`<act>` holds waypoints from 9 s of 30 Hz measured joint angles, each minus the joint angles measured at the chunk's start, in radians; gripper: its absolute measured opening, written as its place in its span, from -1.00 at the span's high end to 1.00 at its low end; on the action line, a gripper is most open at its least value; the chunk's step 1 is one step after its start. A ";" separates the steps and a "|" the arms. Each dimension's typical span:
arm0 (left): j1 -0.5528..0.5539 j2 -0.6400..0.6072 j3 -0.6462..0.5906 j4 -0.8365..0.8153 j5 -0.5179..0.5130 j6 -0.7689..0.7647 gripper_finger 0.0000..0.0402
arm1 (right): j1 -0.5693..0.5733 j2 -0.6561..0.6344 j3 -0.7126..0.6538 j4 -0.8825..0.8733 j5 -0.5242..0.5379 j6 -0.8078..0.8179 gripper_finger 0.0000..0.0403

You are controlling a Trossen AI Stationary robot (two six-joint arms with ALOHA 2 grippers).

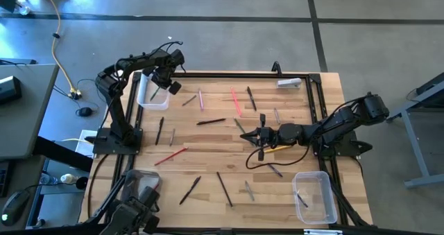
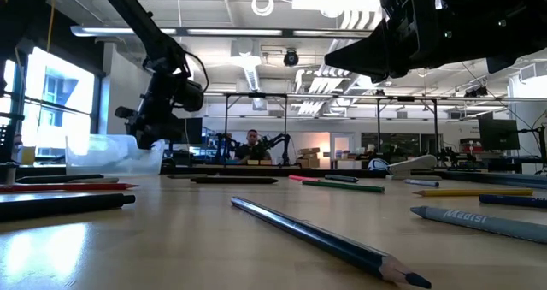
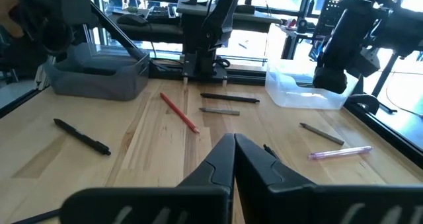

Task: Sort crayons/erasers/pens/pencils in bins
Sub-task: Put the green pen into the top transparent bin, then put the top right gray crayon into the bottom transparent bin

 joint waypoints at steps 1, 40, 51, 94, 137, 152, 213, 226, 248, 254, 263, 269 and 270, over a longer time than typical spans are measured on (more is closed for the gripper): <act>0.000 0.000 0.000 0.000 -0.005 0.002 0.63 | 0.000 0.000 0.000 0.000 0.000 0.000 1.00; -0.457 -0.840 -0.434 0.627 0.380 0.187 0.99 | -0.001 0.000 0.000 -0.017 0.049 0.020 1.00; -0.718 -0.992 -0.946 1.465 0.419 0.127 1.00 | -0.043 0.000 -0.001 -0.031 0.094 0.148 1.00; -0.808 -0.972 -1.168 1.965 0.406 0.133 1.00 | -0.170 0.001 0.495 -1.120 0.123 0.513 1.00; -0.808 -0.972 -1.168 1.957 0.353 0.132 1.00 | -0.318 0.029 0.571 -1.924 -0.034 0.839 0.86; -0.808 -0.972 -1.168 1.957 0.353 0.128 1.00 | -0.550 0.029 0.357 -1.704 -0.093 0.925 0.28; -0.808 -0.972 -1.168 1.958 0.353 0.131 1.00 | -0.019 -0.370 0.325 -1.711 -0.119 1.350 0.88; -0.808 -0.972 -1.168 1.958 0.353 0.131 1.00 | 0.245 -0.273 0.579 -1.933 -0.045 1.552 0.88; -0.808 -0.972 -1.167 1.958 0.353 0.131 1.00 | 0.656 -0.103 0.708 -2.006 -0.326 2.094 0.88; -0.808 -0.972 -1.167 1.958 0.353 0.130 1.00 | 0.744 -0.056 0.708 -2.005 -0.340 2.191 0.88; -0.808 -0.972 -1.167 1.957 0.353 0.128 1.00 | 0.794 0.044 0.706 -2.035 -0.358 2.188 0.89; -0.808 -0.972 -1.167 1.957 0.353 0.128 1.00 | 0.793 0.088 0.706 -2.075 -0.370 2.151 0.89; -0.808 -0.972 -1.167 1.957 0.353 0.128 1.00 | 0.792 0.096 0.706 -2.089 -0.370 2.148 0.89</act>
